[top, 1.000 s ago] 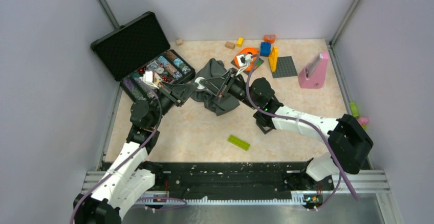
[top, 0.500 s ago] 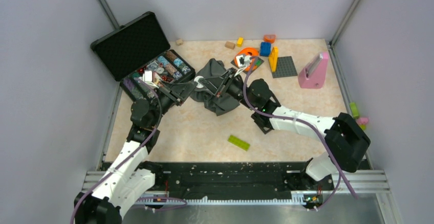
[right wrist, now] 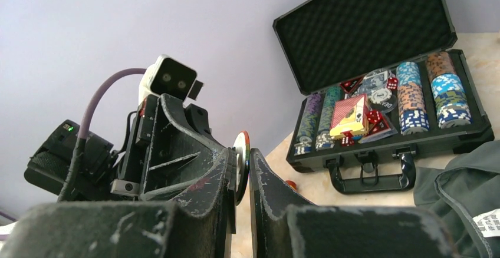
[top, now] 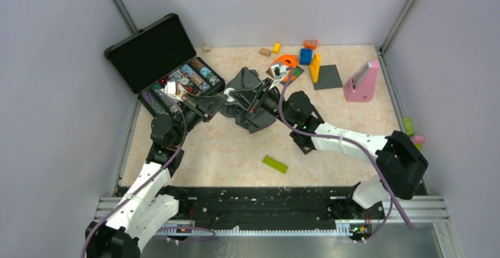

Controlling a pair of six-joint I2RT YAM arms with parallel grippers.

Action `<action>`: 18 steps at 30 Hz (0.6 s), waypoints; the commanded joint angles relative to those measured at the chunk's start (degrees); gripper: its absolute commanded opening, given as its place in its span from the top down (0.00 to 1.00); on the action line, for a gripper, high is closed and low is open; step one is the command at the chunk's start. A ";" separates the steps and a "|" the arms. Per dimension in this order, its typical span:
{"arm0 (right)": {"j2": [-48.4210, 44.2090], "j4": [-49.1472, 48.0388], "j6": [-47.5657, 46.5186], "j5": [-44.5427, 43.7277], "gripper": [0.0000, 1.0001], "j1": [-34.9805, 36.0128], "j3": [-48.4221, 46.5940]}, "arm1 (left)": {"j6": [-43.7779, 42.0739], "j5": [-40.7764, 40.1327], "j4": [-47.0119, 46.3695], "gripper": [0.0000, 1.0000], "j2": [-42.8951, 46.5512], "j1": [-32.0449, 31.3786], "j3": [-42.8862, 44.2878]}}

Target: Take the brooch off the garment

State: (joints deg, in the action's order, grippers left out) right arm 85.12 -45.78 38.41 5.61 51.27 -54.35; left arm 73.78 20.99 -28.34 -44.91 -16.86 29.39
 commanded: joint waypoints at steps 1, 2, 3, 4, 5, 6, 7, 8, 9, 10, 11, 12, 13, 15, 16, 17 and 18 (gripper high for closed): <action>-0.71 4.23 -5.21 0.07 0.90 0.84 0.73 | 1.82 4.79 -5.68 1.00 0.39 -0.80 2.67; -0.75 4.14 -5.45 -0.03 0.90 0.91 0.89 | 1.93 4.88 -5.72 1.00 0.29 -0.80 2.77; -0.75 4.17 -5.82 -0.14 0.90 0.93 0.83 | 2.00 4.99 -5.75 1.00 0.26 -0.80 2.86; -0.70 4.22 -6.05 -0.37 0.89 0.94 0.90 | 2.13 5.06 -5.76 1.00 0.24 -0.80 2.93; -0.66 4.25 -6.58 -0.47 0.89 0.88 0.80 | 2.22 5.10 -5.76 1.00 0.23 -0.80 3.00; -0.58 4.28 -6.94 -0.65 0.90 0.93 0.80 | 2.32 5.19 -5.76 1.00 0.17 -0.80 3.03; -0.51 4.34 -7.34 -0.93 0.89 1.02 0.74 | 2.41 5.26 -5.76 1.00 0.10 -0.80 3.09; -0.30 4.32 -7.80 -1.10 0.90 1.15 0.69 | 2.49 5.34 -5.72 1.00 0.15 -0.80 3.13; -0.14 4.19 -8.15 -1.21 0.90 1.32 0.72 | 2.55 5.45 -5.71 1.00 0.08 -0.80 3.08; -0.07 4.11 -8.48 -1.31 0.90 1.37 0.78 | 2.59 5.46 -5.74 1.00 0.08 -0.80 3.19; 0.03 4.00 -8.92 -1.30 0.89 1.46 0.77 | 2.64 5.53 -5.68 1.00 0.03 -0.80 3.26; 0.12 3.88 -9.23 -1.42 0.89 1.61 0.82 | 2.68 5.60 -5.68 1.00 0.04 -0.80 3.25; 0.16 3.90 -9.39 -1.57 0.89 1.76 0.89 | 2.76 5.59 -5.68 1.00 0.05 -0.79 3.35; 0.22 3.94 -9.94 -1.85 0.89 2.11 0.87 | 2.76 5.83 -5.50 1.00 -0.05 -0.80 3.51; 0.35 3.88 -10.29 -2.16 0.89 2.33 0.86 | 2.77 6.02 -5.50 1.00 -0.28 -0.80 3.60; 0.39 3.98 -10.57 -2.63 0.89 2.68 0.88 | 2.77 6.18 -5.54 1.00 -0.47 -0.80 3.69; 0.54 3.89 -10.77 -3.25 0.89 2.83 0.85 | 2.84 6.39 -5.69 1.00 -0.70 -0.80 3.74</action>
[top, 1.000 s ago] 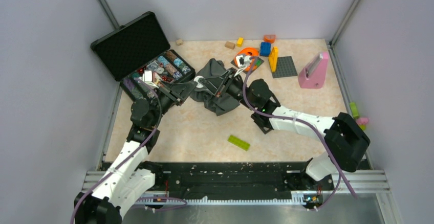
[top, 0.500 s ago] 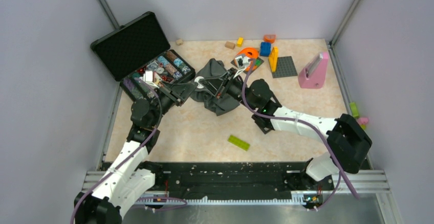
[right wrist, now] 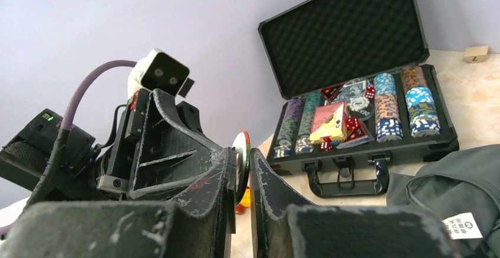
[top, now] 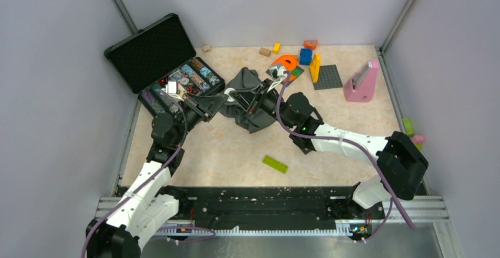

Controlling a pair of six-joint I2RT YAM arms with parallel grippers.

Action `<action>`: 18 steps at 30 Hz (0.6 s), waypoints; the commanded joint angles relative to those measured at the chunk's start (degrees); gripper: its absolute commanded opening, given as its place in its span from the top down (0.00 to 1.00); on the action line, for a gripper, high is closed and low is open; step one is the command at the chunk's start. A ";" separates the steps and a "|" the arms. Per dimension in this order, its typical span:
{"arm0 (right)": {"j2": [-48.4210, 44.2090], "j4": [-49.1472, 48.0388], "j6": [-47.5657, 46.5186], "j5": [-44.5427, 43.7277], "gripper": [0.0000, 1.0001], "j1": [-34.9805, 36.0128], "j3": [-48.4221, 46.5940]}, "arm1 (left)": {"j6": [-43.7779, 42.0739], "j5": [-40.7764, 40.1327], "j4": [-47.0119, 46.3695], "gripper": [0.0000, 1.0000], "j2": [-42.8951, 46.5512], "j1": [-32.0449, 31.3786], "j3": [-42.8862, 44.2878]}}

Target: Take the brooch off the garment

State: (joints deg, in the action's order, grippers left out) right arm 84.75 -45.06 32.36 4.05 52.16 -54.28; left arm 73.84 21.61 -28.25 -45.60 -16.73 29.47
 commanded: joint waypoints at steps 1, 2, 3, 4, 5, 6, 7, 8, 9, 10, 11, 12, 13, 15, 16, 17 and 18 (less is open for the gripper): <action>1.04 3.00 -4.76 -2.28 0.89 2.16 0.80 | 2.92 5.95 -6.07 1.00 -0.32 -0.93 3.66; 1.30 2.64 -4.80 -2.71 0.89 2.34 0.82 | 3.15 6.10 -6.44 1.00 -0.58 -0.93 3.61; 1.56 2.23 -4.83 -3.07 0.89 2.41 0.83 | 3.41 6.30 -6.91 1.00 -0.83 -0.93 3.46; 1.75 1.80 -4.80 -3.35 0.89 2.63 0.78 | 3.61 6.38 -7.37 1.00 -1.08 -0.93 3.27; 1.94 1.43 -4.77 -3.68 0.89 2.79 0.73 | 3.73 6.47 -7.65 1.00 -1.17 -0.93 3.16; 2.10 1.17 -4.62 -3.85 0.89 2.87 0.62 | 3.76 6.51 -7.69 1.00 -1.23 -0.93 3.01; 2.29 0.97 -4.37 -3.88 0.89 2.86 0.45 | 3.69 6.54 -7.70 1.00 -1.20 -0.93 2.95; 2.48 0.74 -4.11 -3.88 0.89 2.94 0.29 | 3.57 6.46 -7.70 1.00 -1.24 -0.93 2.78; 2.63 0.58 -3.84 -3.88 0.90 2.94 0.12 | 3.59 6.39 -7.77 1.00 -1.20 -0.93 2.72; 2.69 0.26 -4.11 -3.88 0.89 3.09 0.02 | 3.59 6.31 -7.78 1.00 -1.26 -0.93 2.66; 2.75 0.23 -4.32 -3.88 0.89 3.28 -0.08 | 3.59 6.27 -7.78 1.00 -1.28 -0.93 2.69; 2.78 0.09 -4.49 -3.88 0.90 3.42 -0.24 | 3.59 6.41 -7.86 1.00 -1.31 -0.93 2.69; 2.85 -0.12 -4.53 -3.88 0.90 3.47 -0.29 | 3.59 6.45 -7.94 1.00 -1.40 -0.93 2.67; 2.88 -0.08 -4.63 -3.88 0.89 3.56 -0.33 | 3.59 6.52 -7.96 1.00 -1.32 -0.93 2.64; 2.83 0.01 -4.56 -3.88 0.89 3.56 -0.38 | 3.47 6.52 -7.89 1.00 -1.23 -0.93 2.64; 2.77 -0.03 -4.40 -3.88 0.89 3.61 -0.37 | 3.34 6.43 -7.73 1.00 -1.24 -0.93 2.61; 2.79 -0.03 -4.13 -3.88 0.87 3.57 -0.32 | 3.26 6.43 -7.62 1.00 -1.13 -0.93 2.54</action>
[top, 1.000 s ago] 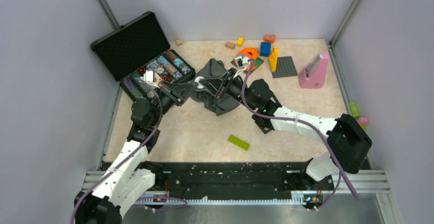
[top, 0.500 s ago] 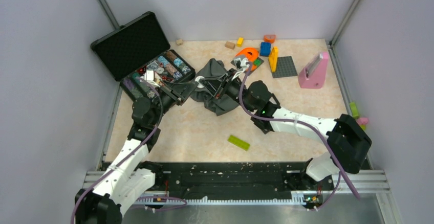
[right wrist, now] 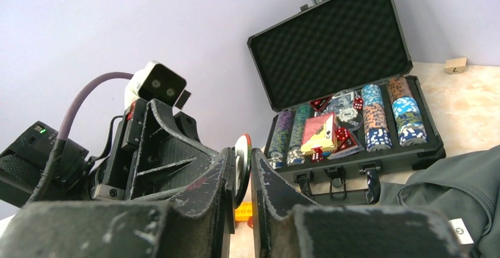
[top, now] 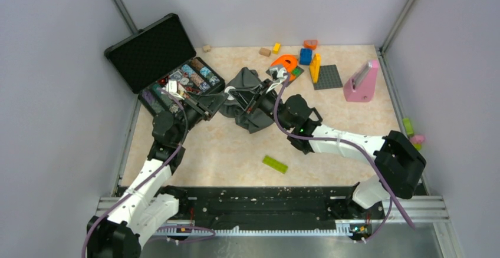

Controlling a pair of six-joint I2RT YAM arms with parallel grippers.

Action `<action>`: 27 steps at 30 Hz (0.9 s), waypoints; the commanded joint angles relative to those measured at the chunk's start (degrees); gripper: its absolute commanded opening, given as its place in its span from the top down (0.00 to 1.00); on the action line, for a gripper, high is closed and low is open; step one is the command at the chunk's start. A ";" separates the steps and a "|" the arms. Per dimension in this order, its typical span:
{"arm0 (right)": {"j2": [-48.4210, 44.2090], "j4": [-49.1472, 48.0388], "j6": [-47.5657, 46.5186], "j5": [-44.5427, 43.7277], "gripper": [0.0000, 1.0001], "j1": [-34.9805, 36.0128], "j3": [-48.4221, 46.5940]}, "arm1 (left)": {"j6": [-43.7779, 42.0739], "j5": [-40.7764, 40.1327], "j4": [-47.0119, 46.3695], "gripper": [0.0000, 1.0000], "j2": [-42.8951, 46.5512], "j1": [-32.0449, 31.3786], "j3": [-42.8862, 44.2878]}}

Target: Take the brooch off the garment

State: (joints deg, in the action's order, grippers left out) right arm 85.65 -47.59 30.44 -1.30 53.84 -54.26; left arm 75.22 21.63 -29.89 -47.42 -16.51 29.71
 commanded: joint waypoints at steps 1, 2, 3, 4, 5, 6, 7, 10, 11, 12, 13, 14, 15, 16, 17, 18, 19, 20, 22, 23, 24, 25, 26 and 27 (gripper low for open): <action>1.69 2.36 -1.72 1.48 0.85 1.88 -0.20 | 1.75 6.28 -5.97 1.00 0.66 -1.15 2.16; 1.49 2.24 -1.24 1.66 0.83 1.94 0.08 | 1.69 6.20 -5.97 1.00 0.74 -1.15 2.02; 1.17 2.05 -0.73 1.84 0.81 1.91 0.22 | 1.49 6.15 -5.85 1.00 0.81 -1.08 2.01; 0.72 1.99 -0.21 1.84 0.79 1.80 0.58 | 1.20 6.07 -5.69 1.00 0.99 -0.96 2.01; 0.22 1.99 0.45 1.76 0.76 1.79 1.02 | 0.82 6.06 -5.19 1.00 1.17 -0.83 2.01; -0.49 1.78 1.13 1.81 0.73 1.69 1.46 | 0.31 5.92 -4.73 1.00 1.41 -0.68 1.95; -1.15 1.67 1.84 1.94 0.70 1.46 2.02 | -0.25 5.70 -3.95 1.00 1.64 -0.51 1.96; -3.16 0.46 7.44 4.76 0.59 -0.51 3.63 | -2.63 4.74 -2.03 1.00 2.61 -0.20 1.48; -3.57 -0.90 10.04 6.59 0.54 -1.93 4.41 | -3.34 4.40 -1.53 1.00 2.75 -0.12 1.18; -3.90 -2.40 12.76 8.20 0.49 -3.08 5.44 | -4.13 4.15 -1.24 1.00 2.84 -0.02 0.78; -4.19 -3.71 15.47 9.71 0.44 -4.04 6.27 | -4.77 3.86 -1.09 1.00 2.80 0.06 0.32; -4.44 -4.57 17.63 11.09 0.42 -4.99 7.03 | -5.38 3.60 -1.13 1.00 2.64 0.15 -0.21; -4.70 -4.86 19.50 12.59 0.40 -5.78 7.52 | -6.14 3.38 -1.46 1.00 2.42 0.21 -0.66; -4.93 -4.59 21.00 13.88 0.39 -6.46 7.72 | -7.30 3.20 -1.92 1.00 2.22 0.24 -1.09; -5.41 -3.73 21.94 14.75 0.38 -6.96 7.88 | -8.87 2.99 -2.53 1.00 2.05 0.25 -1.46; -6.06 -2.19 22.49 15.32 0.37 -7.25 8.00 | -10.71 2.59 -3.28 1.00 2.16 0.25 -1.93; -7.48 -0.30 22.53 15.35 0.36 -7.47 8.03 | -13.54 1.69 -4.27 1.00 2.55 0.25 -2.48; -8.52 2.09 22.37 15.13 0.36 -7.64 8.03 | -15.79 0.73 -4.45 1.00 2.92 0.25 -2.88; -11.50 6.95 21.28 14.53 0.35 -7.83 8.35 | -20.91 -0.24 -5.93 1.00 3.77 0.25 -3.58; -13.07 9.03 20.84 14.13 0.35 -7.95 8.51 | -23.52 -0.50 -7.50 1.00 4.15 0.25 -4.14; -14.66 10.93 20.47 13.65 0.35 -8.02 8.81 | -25.58 -1.00 -8.41 1.00 4.39 0.25 -4.37; -16.16 13.32 20.33 13.35 0.35 -8.24 9.02 | -28.47 -1.05 -9.22 1.00 4.54 0.30 -4.41; -17.71 16.13 20.47 12.86 0.35 -8.46 9.08 | -31.44 -0.14 -10.21 1.00 4.58 0.26 -4.40; -19.22 19.09 20.98 12.35 0.36 -8.65 9.04 | -34.81 0.83 -11.43 1.00 4.51 0.25 -4.47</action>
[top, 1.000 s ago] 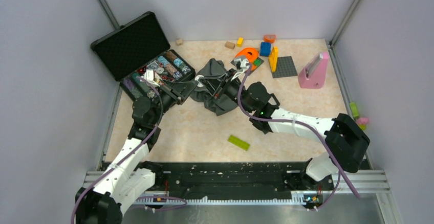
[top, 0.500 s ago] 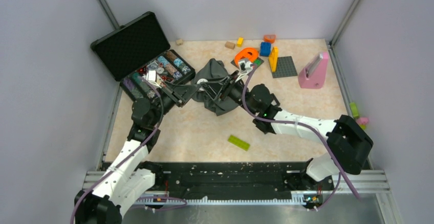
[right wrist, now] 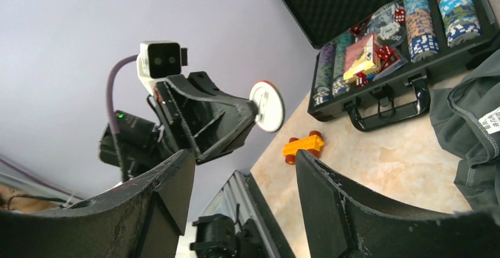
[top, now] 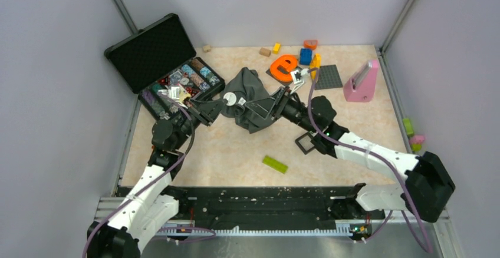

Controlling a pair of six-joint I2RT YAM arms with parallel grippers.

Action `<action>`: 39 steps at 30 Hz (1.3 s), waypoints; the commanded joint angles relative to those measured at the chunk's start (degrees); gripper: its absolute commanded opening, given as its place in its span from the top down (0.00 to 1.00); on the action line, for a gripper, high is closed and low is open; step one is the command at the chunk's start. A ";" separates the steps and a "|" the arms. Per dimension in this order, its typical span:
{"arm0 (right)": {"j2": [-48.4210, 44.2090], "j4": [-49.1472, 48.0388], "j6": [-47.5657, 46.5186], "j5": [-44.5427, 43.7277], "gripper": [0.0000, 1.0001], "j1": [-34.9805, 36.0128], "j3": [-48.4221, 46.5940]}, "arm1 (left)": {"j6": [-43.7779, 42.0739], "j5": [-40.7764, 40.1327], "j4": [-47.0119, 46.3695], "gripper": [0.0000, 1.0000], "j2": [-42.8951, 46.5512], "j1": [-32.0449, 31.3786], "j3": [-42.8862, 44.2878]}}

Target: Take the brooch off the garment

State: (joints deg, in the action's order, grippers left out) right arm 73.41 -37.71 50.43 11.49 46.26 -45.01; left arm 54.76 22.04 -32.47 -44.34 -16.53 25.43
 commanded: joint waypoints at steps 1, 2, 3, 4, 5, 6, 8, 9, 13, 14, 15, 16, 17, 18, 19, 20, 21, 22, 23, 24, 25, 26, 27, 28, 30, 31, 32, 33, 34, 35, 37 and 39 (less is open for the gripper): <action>-8.25 12.83 1.65 -1.05 0.37 -1.35 -0.54 | -18.44 1.89 -10.84 1.00 1.24 0.28 -0.63; -9.41 16.92 2.59 -1.77 0.37 -1.47 -1.15 | -23.03 4.10 -13.17 1.00 1.07 0.23 -1.25; -10.21 21.34 3.87 -2.49 0.37 -1.70 -2.28 | -27.42 6.90 -16.30 1.00 0.68 0.19 -2.02; -10.89 26.30 5.63 -3.02 0.37 -1.92 -3.84 | -33.27 11.19 -21.16 1.00 0.16 0.19 -2.84; -11.33 31.05 8.08 -3.88 0.37 -2.10 -5.58 | -38.98 15.14 -22.88 1.00 -0.25 0.19 -3.53; -11.67 35.97 11.00 -4.84 0.37 -2.26 -7.35 | -43.85 18.05 -25.40 1.00 -0.59 0.11 -4.03; -11.71 44.47 18.20 -5.00 0.42 -2.67 -11.30 | -52.42 20.99 -26.21 1.00 -1.33 0.02 -4.21; -11.71 46.79 20.78 -3.84 0.45 -2.74 -12.58 | -57.07 22.30 -25.70 1.00 -1.74 -0.03 -3.87; -11.13 50.66 26.90 0.40 0.48 -2.75 -16.27 | -73.20 28.78 -22.07 1.00 -3.52 -0.24 -1.60; -10.90 50.58 28.08 1.08 0.48 -2.75 -16.65 | -76.93 30.55 -20.96 1.00 -3.91 -0.36 -1.10; -10.71 50.62 29.34 1.77 0.48 -2.75 -16.92 | -80.79 31.66 -20.09 1.00 -4.16 -0.46 -0.61; -10.37 49.98 30.14 2.47 0.49 -2.64 -16.95 | -83.42 32.75 -19.24 1.00 -4.37 -0.65 -0.27; -9.90 49.74 30.71 3.05 0.50 -2.60 -16.95 | -85.56 33.70 -18.04 1.00 -4.47 -0.74 0.24; -9.37 49.67 31.29 3.62 0.50 -2.58 -16.99 | -86.93 33.95 -17.01 1.00 -4.39 -0.92 0.70; -8.81 49.54 31.65 4.04 0.51 -2.53 -17.15 | -87.52 33.98 -16.61 1.00 -4.26 -1.16 1.02; -8.43 49.43 31.78 4.02 0.51 -2.31 -17.20 | -88.13 34.53 -16.58 1.00 -4.19 -1.35 1.17; -7.96 49.24 31.93 3.72 0.51 -1.97 -17.27 | -88.68 35.23 -16.53 1.00 -4.17 -1.64 1.26; -7.50 48.57 32.06 3.58 0.51 -1.70 -17.22 | -89.09 35.53 -16.39 1.00 -4.06 -1.92 1.36; -7.08 47.86 32.17 3.55 0.52 -1.44 -17.19 | -89.62 35.92 -15.98 1.00 -4.00 -2.23 1.57; -6.32 47.36 32.54 3.59 0.52 -1.17 -17.21 | -90.64 36.37 -14.94 1.00 -3.88 -2.53 1.82; -5.99 46.53 32.83 3.74 0.52 -0.94 -17.19 | -91.52 36.54 -13.78 1.00 -3.72 -2.80 2.01; -5.46 45.64 32.92 3.66 0.52 -0.68 -17.19 | -92.38 36.51 -12.35 1.00 -3.46 -3.14 2.27; -5.11 45.18 33.05 3.57 0.52 -0.52 -17.21 | -93.48 36.46 -10.41 1.00 -3.18 -3.40 2.41; -5.08 44.96 33.32 3.16 0.53 -0.48 -17.21 | -94.32 36.21 -9.20 1.00 -3.00 -3.68 2.57; -5.43 44.63 33.27 1.40 0.53 -0.26 -17.21 | -95.72 36.10 -7.20 1.00 -2.56 -3.85 2.84; -5.84 44.86 33.24 0.66 0.53 -0.29 -17.19 | -96.09 35.94 -6.65 1.00 -2.45 -4.00 2.94; -6.21 45.02 33.24 -0.16 0.53 -0.29 -17.07 | -96.29 35.81 -6.26 1.00 -2.50 -4.02 3.01; -6.56 45.01 33.22 -0.67 0.53 -0.22 -16.85 | -96.56 35.98 -5.96 1.00 -2.49 -4.10 3.04; -6.78 44.43 33.38 -0.86 0.53 -0.20 -16.56 | -96.79 36.09 -5.79 1.00 -2.46 -4.16 3.11; -6.67 43.68 33.63 -0.35 0.53 -0.20 -16.33 | -96.78 36.39 -5.77 1.00 -2.56 -4.27 3.20; -5.90 43.21 34.09 0.22 0.55 0.15 -16.46 | -97.08 36.76 -5.75 1.00 -2.88 -4.57 3.34; -4.91 42.57 34.27 0.48 0.57 0.83 -16.83 | -97.40 36.74 -5.77 1.00 -3.11 -4.93 3.55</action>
State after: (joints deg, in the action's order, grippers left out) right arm 68.53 8.21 82.63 11.64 45.63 -59.57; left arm -40.42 57.10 -38.39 -47.53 -20.75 26.39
